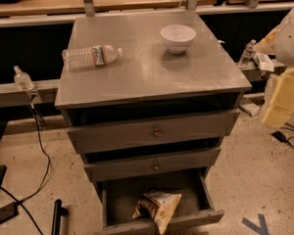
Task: Pick brown chip bag from bottom drawer and place on counter
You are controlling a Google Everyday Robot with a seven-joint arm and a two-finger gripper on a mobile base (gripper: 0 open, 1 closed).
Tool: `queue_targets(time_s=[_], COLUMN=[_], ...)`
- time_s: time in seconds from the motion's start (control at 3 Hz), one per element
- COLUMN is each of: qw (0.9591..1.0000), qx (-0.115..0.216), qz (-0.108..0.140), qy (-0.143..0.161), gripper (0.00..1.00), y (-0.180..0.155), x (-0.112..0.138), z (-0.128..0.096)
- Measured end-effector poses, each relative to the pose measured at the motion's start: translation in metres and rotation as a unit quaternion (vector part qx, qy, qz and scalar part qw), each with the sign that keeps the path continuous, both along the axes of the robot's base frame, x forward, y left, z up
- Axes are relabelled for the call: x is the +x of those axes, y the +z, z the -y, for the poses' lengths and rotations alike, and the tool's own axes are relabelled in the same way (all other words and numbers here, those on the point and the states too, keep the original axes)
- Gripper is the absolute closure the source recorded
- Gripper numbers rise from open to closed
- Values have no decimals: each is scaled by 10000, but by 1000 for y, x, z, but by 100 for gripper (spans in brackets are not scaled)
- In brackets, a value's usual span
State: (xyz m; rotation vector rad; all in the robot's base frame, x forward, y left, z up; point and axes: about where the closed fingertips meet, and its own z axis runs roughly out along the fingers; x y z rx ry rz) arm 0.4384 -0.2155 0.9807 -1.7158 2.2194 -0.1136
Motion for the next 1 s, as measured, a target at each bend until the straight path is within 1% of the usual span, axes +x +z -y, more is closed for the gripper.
queue_targets(time_s=[0.33,0.67,1.0], qw=[10000,9983,9819], qx=[0,-175,206], qz=[1,-252,-300], qy=[0,486,1859], gripper=[0,0,0], y=[0,-26,-84], x=[0,13,21], z=[0,-15,-56])
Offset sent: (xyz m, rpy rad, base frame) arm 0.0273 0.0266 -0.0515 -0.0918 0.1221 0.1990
